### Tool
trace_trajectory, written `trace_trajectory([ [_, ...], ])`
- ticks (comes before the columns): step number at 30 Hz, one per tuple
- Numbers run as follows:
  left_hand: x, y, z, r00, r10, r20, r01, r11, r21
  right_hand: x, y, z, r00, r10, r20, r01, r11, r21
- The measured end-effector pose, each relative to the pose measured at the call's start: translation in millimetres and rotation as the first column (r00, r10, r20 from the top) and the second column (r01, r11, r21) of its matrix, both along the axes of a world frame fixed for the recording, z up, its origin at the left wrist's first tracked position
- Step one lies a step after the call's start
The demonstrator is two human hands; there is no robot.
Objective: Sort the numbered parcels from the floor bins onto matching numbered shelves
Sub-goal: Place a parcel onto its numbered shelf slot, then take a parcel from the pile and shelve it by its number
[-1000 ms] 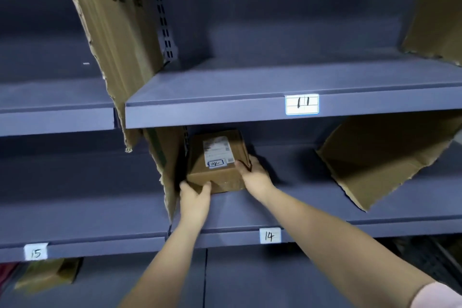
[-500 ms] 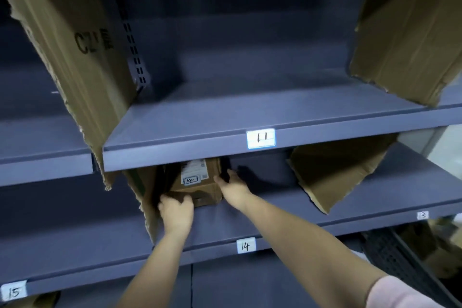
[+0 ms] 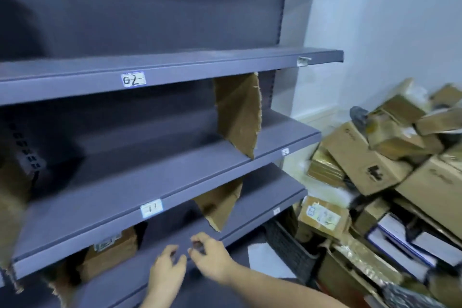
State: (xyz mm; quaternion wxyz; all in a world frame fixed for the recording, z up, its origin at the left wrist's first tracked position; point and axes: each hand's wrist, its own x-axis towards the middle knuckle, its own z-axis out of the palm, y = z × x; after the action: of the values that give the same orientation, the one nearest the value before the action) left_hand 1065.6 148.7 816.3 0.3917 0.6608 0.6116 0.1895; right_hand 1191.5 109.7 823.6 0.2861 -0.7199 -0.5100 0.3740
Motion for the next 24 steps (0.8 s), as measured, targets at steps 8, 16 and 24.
trace_trajectory([
  [8, 105.9, -14.1, 77.7, 0.844, -0.502, -0.190, 0.534, 0.749, 0.392, 107.5, -74.5, 74.7, 0.908, -0.220, 0.357, 0.146, 0.964, 0.224],
  [16, 223.8, -45.9, 157.0, 0.633, -0.709, -0.311, 0.746, 0.453, 0.487, 197.0, -150.7, 132.6, 0.739, -0.372, 0.562, 0.281, 0.928, 0.245],
  [24, 330.7, -96.6, 190.1, 0.488, -0.767, -0.416, 0.827, 0.254, 0.501, 303.4, -210.7, 160.3, 0.570, -0.323, 0.755, 0.279, 0.941, 0.192],
])
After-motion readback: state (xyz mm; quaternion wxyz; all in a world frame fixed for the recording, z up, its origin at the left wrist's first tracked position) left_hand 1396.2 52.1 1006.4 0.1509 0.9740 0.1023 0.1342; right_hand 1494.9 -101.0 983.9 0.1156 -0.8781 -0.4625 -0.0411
